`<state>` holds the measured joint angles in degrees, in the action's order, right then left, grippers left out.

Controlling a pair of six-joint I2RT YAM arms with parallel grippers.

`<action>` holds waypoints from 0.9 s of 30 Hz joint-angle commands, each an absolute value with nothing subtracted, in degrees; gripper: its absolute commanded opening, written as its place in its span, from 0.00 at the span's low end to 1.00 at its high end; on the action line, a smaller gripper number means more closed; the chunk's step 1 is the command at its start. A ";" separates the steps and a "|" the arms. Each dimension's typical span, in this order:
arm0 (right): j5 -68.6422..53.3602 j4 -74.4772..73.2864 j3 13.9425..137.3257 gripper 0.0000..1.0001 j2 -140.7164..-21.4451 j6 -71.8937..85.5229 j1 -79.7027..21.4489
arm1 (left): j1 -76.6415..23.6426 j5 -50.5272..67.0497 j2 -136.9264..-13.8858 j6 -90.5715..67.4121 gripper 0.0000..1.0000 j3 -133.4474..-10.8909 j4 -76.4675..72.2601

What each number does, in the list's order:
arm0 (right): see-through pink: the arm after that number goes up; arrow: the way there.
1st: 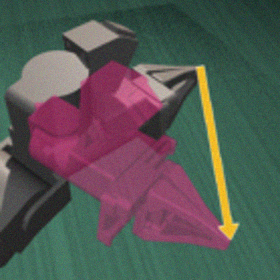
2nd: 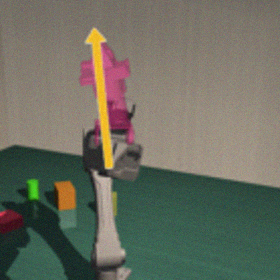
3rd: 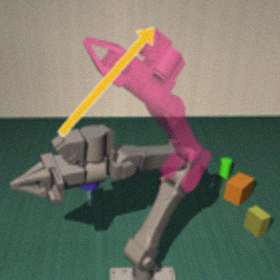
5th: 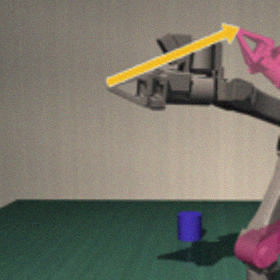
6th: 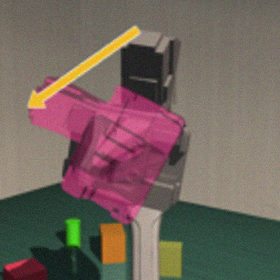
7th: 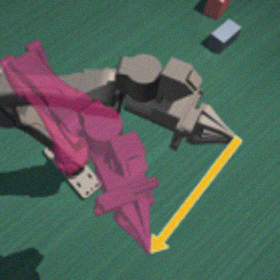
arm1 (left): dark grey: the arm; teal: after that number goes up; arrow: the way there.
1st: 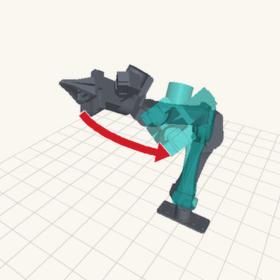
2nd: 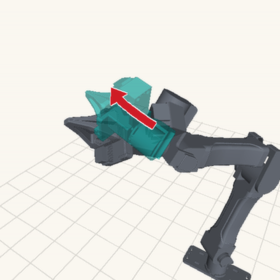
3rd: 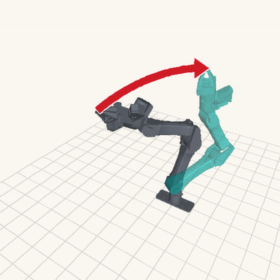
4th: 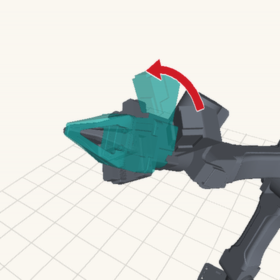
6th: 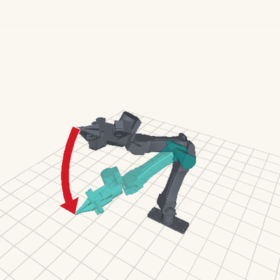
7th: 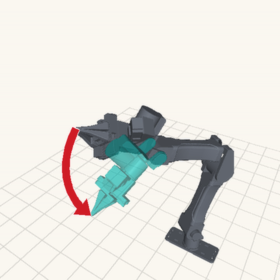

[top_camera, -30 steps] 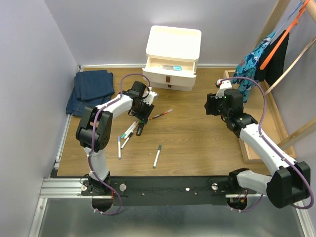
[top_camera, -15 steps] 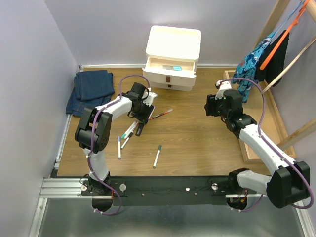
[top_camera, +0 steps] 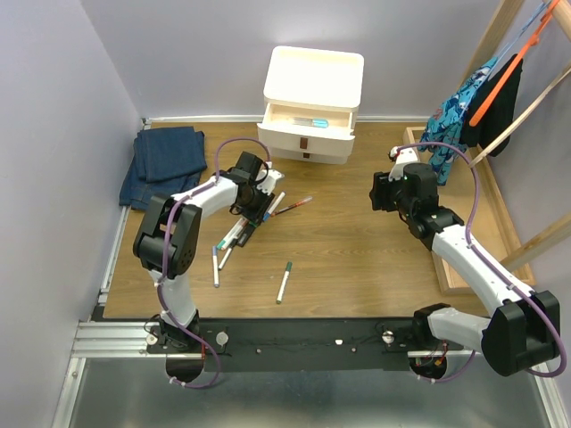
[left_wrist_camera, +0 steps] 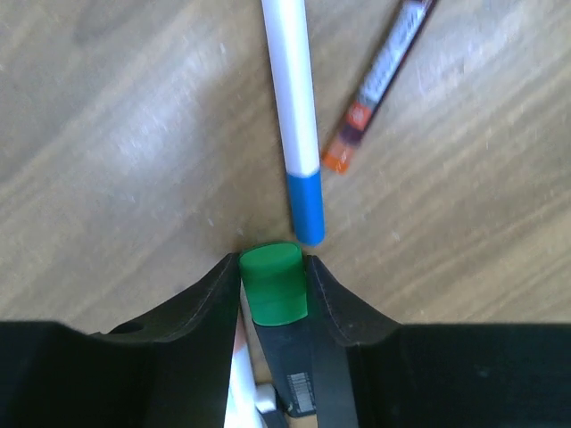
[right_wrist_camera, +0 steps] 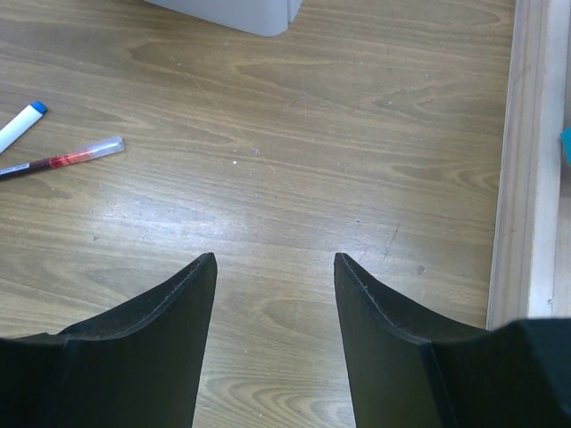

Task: Sort the stationery into containers
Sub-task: Pick up the pen from the center of the board.

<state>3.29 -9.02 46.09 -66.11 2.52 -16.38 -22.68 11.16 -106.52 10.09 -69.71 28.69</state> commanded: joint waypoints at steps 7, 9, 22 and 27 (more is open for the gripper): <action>2.37 -6.94 46.58 0.63 -67.06 2.55 -16.00 | -23.02 22.05 -96.86 9.14 0.40 -76.81 41.30; 2.55 -6.86 47.19 0.63 -67.41 2.29 -16.00 | -23.55 24.68 -95.19 9.75 0.40 -79.78 42.36; 3.43 -5.98 49.83 0.63 -69.96 0.53 -16.00 | -24.52 29.79 -101.41 11.34 0.40 -120.82 39.55; 4.30 -6.06 50.54 0.63 -70.05 -1.23 -16.00 | -25.05 26.38 -109.59 12.65 0.41 -133.39 35.52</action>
<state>3.31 -7.27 48.36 -69.65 1.37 -16.38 -24.40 27.68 -102.41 11.11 -125.43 38.83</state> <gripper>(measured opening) 0.633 0.405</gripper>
